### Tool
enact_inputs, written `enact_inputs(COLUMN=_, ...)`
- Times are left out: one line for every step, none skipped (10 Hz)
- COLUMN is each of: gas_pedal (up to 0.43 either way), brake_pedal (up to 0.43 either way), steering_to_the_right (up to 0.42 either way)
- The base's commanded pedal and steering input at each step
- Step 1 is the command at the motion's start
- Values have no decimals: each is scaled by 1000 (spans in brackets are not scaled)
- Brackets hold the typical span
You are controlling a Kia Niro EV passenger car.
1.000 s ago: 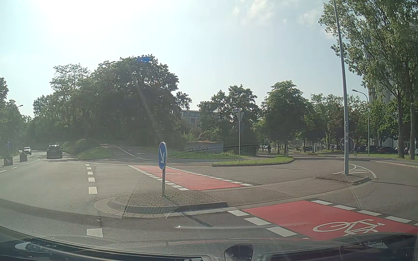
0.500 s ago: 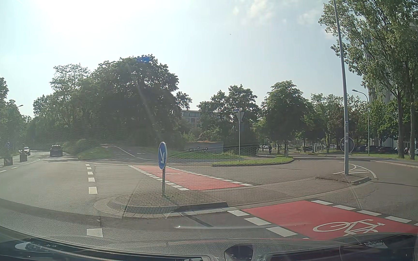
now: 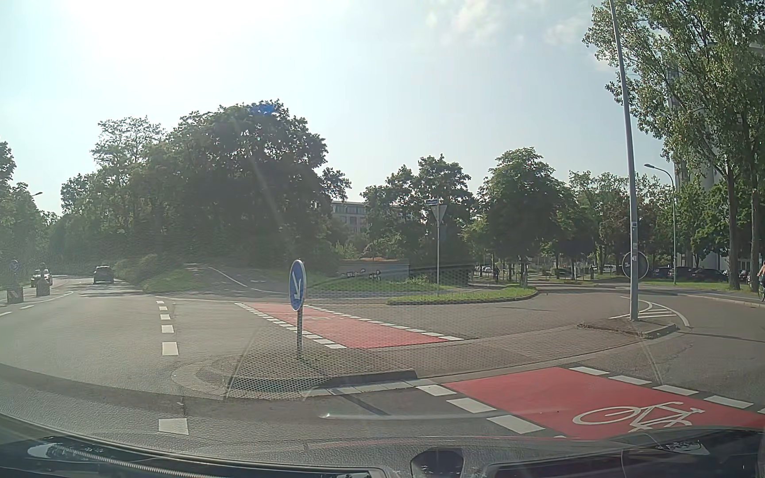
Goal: Follow the waypoints while adhering to traffic rules and regulations
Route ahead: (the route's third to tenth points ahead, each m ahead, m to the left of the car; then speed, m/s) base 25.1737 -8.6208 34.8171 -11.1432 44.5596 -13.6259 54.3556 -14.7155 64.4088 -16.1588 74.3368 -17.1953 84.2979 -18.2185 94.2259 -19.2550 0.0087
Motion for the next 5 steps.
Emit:
enact_inputs(gas_pedal=0, brake_pedal=207, steering_to_the_right=421)
enact_inputs(gas_pedal=0, brake_pedal=207, steering_to_the_right=421)
enact_inputs(gas_pedal=0, brake_pedal=207, steering_to_the_right=421)
enact_inputs(gas_pedal=0, brake_pedal=207, steering_to_the_right=421)
enact_inputs(gas_pedal=0, brake_pedal=207, steering_to_the_right=421)
